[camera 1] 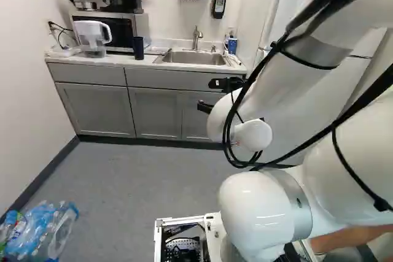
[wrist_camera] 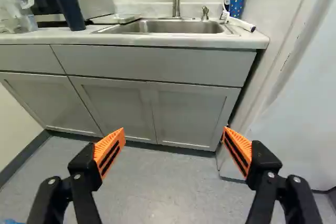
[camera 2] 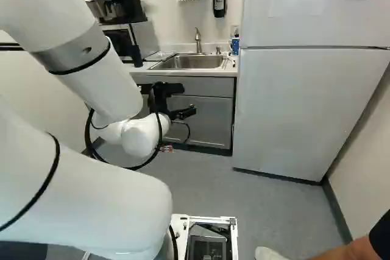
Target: Rinse the cup and place it in the tray
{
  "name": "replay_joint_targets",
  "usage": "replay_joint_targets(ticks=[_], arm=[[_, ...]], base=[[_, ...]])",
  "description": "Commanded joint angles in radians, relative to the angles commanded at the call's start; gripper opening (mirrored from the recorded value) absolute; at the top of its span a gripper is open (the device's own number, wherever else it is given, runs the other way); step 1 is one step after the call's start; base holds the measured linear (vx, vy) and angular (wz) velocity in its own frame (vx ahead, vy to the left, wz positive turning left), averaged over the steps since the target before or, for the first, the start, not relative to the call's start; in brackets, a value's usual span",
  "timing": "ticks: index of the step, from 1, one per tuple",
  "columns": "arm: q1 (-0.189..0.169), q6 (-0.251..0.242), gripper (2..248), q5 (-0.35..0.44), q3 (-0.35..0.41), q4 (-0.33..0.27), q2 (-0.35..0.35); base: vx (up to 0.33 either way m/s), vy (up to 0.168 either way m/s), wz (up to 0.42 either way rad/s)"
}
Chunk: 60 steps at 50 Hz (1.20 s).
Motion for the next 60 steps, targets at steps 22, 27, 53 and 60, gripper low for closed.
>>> replay_joint_targets(ticks=[22,27,53,60], arm=[[-0.013,0.0,247,0.0,-0.104,0.0,-0.068],[-0.013,0.0,247,0.0,-0.128,0.0,-0.081],[-0.003,0.0,247,0.0,-0.214,0.0,-0.103],[0.001,0.0,247,0.0,-0.227,0.0,-0.099]], base=[[0.0,0.0,0.0],[0.0,0.0,0.0],[0.0,0.0,0.0],[0.0,0.0,0.0]])
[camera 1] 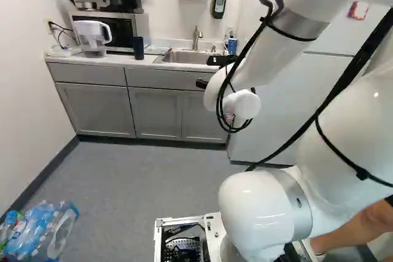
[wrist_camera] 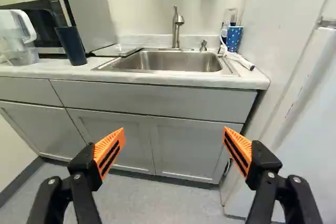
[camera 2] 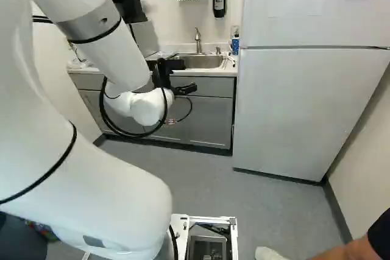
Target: Rinse the cup and place it in the tray
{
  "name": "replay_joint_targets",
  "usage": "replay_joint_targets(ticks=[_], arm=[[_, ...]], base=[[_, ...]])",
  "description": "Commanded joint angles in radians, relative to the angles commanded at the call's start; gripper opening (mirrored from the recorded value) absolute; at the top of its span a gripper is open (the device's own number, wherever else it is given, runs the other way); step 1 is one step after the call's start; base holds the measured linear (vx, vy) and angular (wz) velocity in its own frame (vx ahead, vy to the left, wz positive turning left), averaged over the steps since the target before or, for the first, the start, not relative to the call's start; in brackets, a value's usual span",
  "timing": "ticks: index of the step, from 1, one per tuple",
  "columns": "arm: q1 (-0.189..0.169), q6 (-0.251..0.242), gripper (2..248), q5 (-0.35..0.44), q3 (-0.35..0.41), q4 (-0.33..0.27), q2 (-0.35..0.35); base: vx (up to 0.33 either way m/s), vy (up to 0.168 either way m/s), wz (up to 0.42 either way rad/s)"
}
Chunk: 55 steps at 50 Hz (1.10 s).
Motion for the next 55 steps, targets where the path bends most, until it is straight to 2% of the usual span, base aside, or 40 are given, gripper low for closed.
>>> replay_joint_targets(ticks=[55], arm=[[0.026,0.0,247,0.0,-0.111,0.0,0.021]], base=[[0.0,0.0,0.0]])
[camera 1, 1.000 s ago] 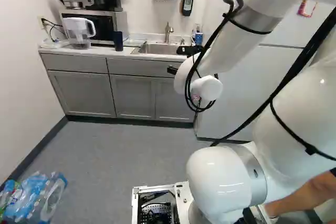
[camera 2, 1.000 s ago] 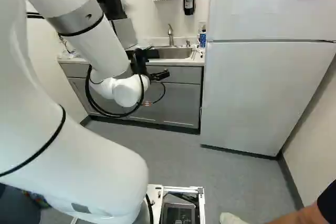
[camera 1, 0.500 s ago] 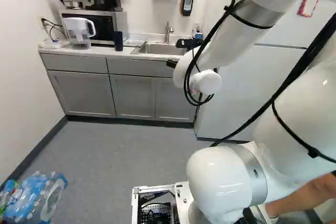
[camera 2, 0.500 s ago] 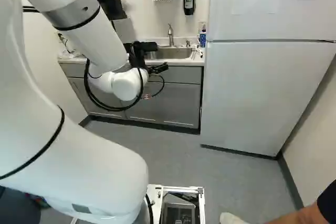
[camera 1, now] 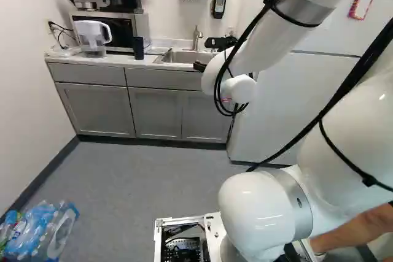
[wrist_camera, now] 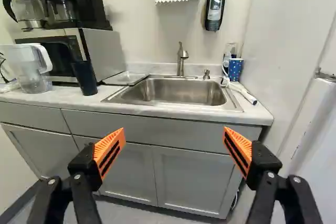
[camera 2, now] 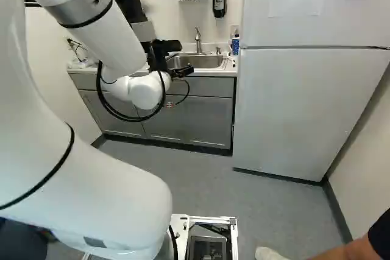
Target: Rinse the cup and place it in the tray
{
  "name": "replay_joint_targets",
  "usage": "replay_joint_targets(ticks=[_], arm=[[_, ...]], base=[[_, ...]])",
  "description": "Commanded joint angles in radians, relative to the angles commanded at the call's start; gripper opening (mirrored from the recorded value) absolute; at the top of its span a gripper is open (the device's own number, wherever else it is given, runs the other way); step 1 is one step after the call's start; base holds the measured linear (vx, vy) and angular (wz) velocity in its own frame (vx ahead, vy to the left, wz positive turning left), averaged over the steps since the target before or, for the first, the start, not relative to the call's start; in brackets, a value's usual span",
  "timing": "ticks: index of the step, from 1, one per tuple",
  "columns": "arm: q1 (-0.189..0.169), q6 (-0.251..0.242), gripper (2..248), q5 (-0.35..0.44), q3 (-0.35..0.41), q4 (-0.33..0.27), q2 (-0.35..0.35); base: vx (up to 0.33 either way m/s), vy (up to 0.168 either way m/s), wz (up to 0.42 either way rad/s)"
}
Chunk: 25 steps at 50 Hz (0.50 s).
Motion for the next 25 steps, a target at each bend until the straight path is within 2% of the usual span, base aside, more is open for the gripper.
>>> replay_joint_targets(ticks=[25], arm=[[0.004,0.0,247,-0.016,-0.046,0.0,0.012]], base=[[0.0,0.0,0.0]])
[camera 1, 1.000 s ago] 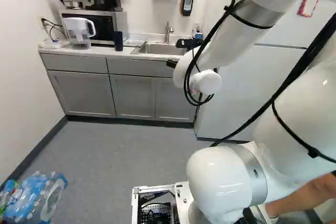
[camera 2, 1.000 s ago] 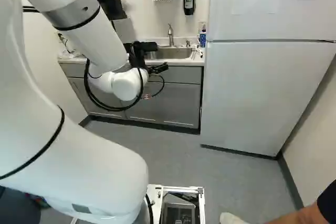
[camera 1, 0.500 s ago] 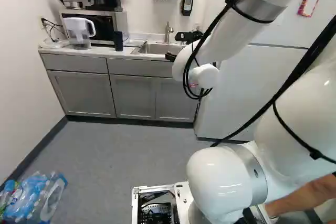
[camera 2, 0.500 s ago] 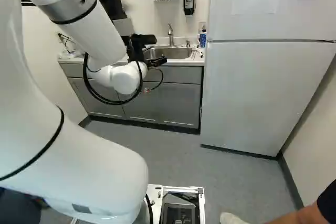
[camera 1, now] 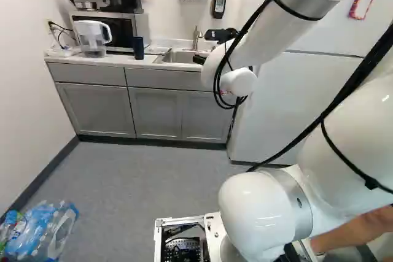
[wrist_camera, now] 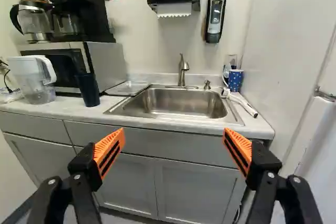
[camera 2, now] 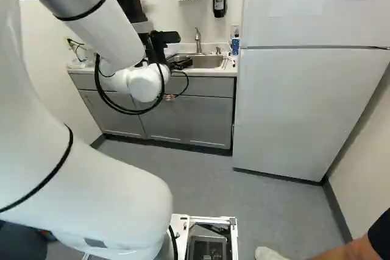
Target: Rinse the cup and place it in the tray
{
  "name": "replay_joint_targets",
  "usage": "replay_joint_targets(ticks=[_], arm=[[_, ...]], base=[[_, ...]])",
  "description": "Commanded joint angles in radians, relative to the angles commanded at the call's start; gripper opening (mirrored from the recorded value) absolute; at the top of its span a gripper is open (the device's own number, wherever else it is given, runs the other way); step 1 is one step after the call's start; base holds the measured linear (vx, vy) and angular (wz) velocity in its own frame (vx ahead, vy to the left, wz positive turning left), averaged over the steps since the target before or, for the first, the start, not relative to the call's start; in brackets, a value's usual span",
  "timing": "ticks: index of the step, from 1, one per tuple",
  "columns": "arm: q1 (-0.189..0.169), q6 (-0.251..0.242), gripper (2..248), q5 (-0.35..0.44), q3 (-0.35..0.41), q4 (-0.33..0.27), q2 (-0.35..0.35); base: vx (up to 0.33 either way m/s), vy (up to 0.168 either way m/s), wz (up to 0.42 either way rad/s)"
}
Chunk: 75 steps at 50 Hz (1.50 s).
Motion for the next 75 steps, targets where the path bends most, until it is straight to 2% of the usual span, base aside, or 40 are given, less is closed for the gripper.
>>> replay_joint_targets(ticks=[75], arm=[[-0.001,0.0,247,-0.133,-0.156,0.0,0.008]], base=[[0.0,0.0,0.0]])
